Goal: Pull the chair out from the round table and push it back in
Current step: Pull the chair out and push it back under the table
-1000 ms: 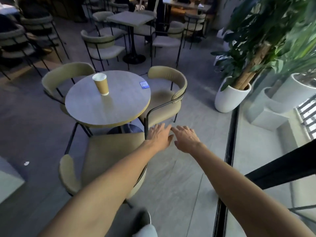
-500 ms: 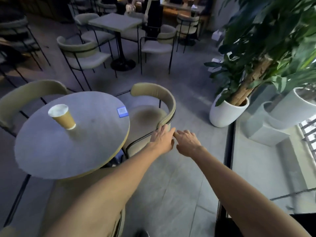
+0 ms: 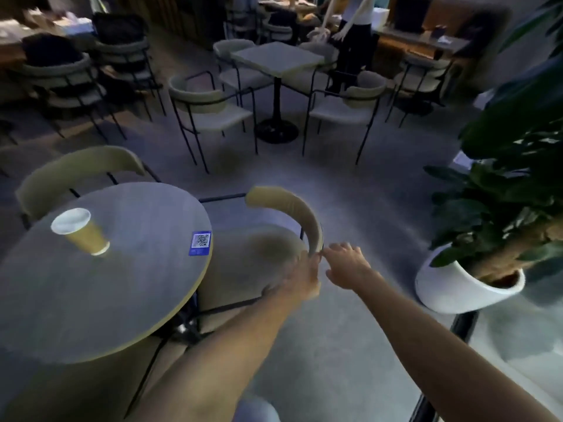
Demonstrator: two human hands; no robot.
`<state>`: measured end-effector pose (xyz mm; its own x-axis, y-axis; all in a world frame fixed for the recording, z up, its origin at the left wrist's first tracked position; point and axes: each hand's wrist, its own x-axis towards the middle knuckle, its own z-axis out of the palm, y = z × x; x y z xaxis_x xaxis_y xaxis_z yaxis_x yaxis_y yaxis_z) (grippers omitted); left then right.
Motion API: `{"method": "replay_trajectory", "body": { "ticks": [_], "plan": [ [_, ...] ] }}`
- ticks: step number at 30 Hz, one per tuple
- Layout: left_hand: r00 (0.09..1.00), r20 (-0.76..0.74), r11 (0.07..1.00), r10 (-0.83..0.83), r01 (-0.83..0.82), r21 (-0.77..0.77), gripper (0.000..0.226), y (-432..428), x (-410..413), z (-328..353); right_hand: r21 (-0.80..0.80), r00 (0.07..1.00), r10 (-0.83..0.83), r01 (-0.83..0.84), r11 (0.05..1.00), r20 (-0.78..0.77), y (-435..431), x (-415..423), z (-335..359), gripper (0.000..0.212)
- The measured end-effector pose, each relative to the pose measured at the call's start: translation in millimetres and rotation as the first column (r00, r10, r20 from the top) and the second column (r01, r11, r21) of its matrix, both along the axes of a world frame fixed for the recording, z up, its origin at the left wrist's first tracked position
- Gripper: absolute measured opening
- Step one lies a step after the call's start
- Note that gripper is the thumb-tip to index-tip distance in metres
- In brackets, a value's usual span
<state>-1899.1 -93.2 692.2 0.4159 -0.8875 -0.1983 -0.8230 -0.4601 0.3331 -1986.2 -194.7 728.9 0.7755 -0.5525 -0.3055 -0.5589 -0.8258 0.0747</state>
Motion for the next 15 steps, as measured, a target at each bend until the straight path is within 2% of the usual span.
{"method": "replay_trajectory", "body": {
  "ticks": [3,7,11,15],
  "plan": [
    [0.997,-0.001,0.996,0.079,-0.079,0.035,0.047,-40,2,-1,0.004,0.996,0.087,-0.087,0.996,-0.033,-45,17,-1,0.049],
    [0.986,0.074,0.983,0.146,-0.153,0.1,0.041,-88,33,-6,0.015,0.977,0.211,-0.21,0.978,-0.033,-99,54,-10,0.047],
    [0.975,0.055,0.962,0.217,-0.223,0.161,0.051,-126,61,-20,0.026,0.949,0.303,-0.302,0.953,-0.082,-138,96,-32,0.037],
    [0.941,-0.016,0.921,0.339,-0.328,0.21,0.06,-156,80,-46,0.026,0.89,0.434,-0.435,0.9,-0.141,-168,128,-50,0.042]
  ]
}}
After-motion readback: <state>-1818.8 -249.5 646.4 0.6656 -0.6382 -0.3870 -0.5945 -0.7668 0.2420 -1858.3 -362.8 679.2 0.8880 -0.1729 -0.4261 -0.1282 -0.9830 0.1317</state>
